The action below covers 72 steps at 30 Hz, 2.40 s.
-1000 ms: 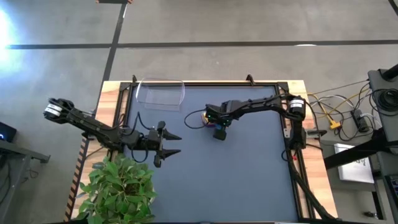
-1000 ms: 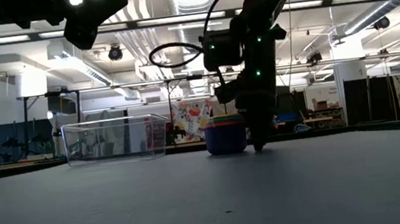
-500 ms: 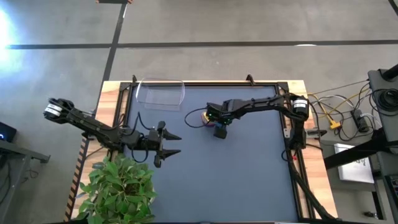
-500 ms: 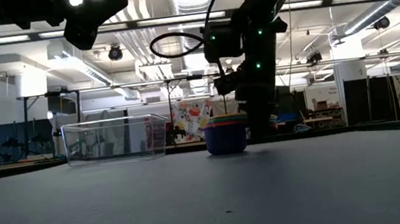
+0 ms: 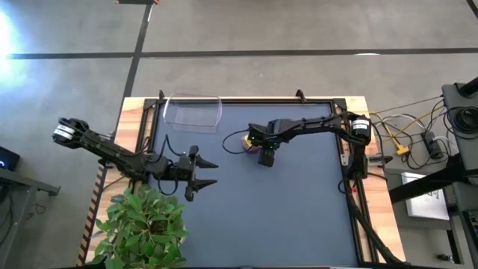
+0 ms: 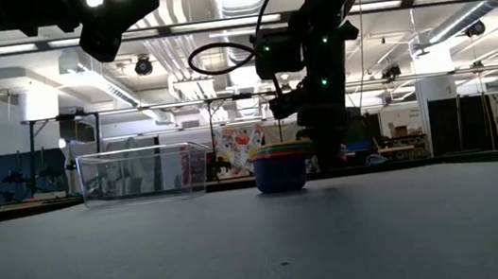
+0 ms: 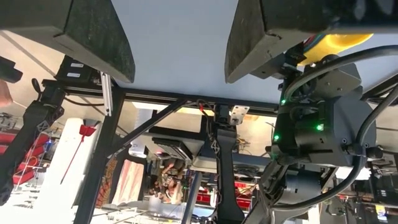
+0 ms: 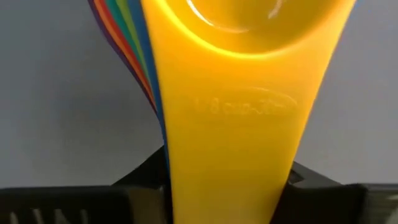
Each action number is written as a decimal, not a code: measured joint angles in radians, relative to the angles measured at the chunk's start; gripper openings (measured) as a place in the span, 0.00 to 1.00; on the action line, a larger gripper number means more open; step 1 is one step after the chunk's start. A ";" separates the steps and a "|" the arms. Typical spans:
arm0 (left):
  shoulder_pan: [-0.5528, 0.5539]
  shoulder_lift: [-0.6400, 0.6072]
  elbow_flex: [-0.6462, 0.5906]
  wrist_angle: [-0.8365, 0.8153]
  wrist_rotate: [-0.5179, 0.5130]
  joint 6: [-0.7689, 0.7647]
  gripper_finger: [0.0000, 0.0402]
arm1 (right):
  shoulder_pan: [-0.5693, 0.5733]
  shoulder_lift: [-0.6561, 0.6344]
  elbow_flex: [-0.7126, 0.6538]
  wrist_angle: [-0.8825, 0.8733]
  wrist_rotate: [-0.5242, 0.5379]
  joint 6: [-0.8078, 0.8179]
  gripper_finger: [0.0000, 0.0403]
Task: Nest measuring cups in basket
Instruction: Put the nested measuring cups into the transparent bin
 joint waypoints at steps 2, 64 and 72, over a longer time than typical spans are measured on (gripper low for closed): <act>0.000 0.000 0.000 0.002 0.000 0.000 0.58 | 0.000 0.000 0.000 0.000 -0.001 0.000 0.31; 0.002 -0.467 -0.143 -0.158 -0.196 0.136 0.58 | -0.187 0.480 1.003 0.120 -0.100 -0.392 0.31; 0.002 -0.662 -0.226 -0.149 -0.212 0.169 0.58 | -0.229 0.489 1.024 0.141 -0.161 -0.361 0.31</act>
